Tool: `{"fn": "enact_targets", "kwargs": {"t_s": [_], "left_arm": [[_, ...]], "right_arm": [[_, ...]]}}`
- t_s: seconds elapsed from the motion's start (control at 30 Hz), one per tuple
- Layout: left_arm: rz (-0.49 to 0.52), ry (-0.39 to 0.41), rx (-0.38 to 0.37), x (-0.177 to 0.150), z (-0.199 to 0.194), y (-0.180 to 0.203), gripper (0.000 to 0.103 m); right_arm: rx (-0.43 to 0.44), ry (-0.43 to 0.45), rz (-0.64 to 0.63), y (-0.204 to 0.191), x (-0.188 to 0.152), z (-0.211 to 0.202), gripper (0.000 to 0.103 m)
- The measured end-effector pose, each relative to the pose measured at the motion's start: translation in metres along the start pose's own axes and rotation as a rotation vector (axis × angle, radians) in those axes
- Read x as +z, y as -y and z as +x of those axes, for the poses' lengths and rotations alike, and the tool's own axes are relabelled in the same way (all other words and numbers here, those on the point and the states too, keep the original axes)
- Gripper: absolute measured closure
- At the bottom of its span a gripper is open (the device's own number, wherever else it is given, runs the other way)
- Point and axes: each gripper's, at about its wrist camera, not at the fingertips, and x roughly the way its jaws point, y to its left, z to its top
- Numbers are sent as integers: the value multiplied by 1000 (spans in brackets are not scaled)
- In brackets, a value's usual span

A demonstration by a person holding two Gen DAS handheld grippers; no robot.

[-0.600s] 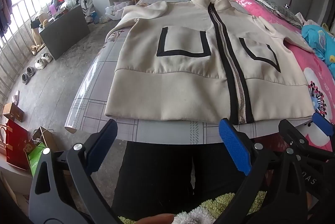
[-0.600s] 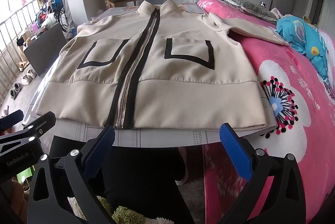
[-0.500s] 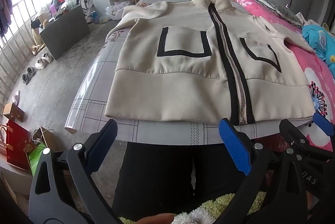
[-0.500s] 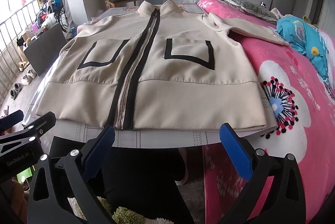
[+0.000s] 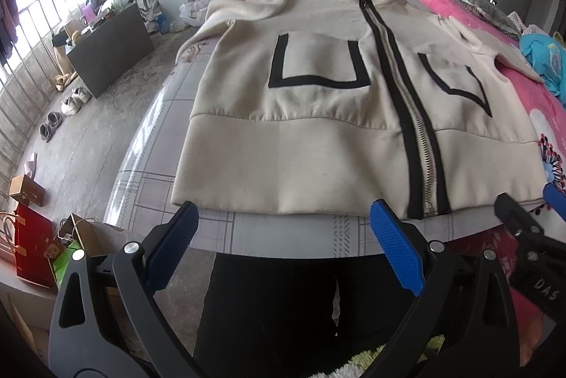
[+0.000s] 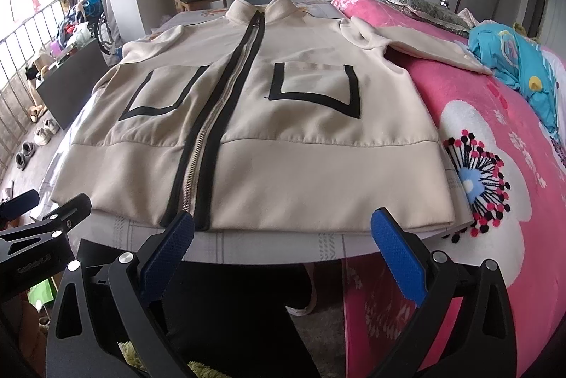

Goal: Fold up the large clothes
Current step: 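Move both tools toward the jacket, left tool toward its sleeve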

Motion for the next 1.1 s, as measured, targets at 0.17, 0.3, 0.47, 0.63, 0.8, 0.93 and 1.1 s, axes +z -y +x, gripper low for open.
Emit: {"fn": "enact_targets", "kwargs": {"t_s": [0.17, 0.3, 0.47, 0.63, 0.8, 0.93, 1.1], "left_arm": [[-4, -11, -5, 7, 16, -10, 9], [-15, 51, -125, 10, 19, -30, 9], [-92, 98, -267, 17, 19, -60, 8], [-111, 120, -205, 27, 30, -81, 8], [-143, 144, -115, 38, 48, -104, 10], [-136, 98, -72, 48, 69, -111, 42], [-138, 69, -91, 53, 85, -113, 52]], "right_arm": [[-8, 7, 1, 9, 6, 9, 5], [-20, 23, 8, 26, 14, 16, 5], [-32, 34, 18, 50, 21, 23, 5], [-34, 11, 50, 82, 26, 34, 5], [-53, 0, 84, 113, 29, 42, 6], [-34, -21, 110, 127, 30, 51, 15], [-8, -54, 145, 138, 31, 67, 31]]}}
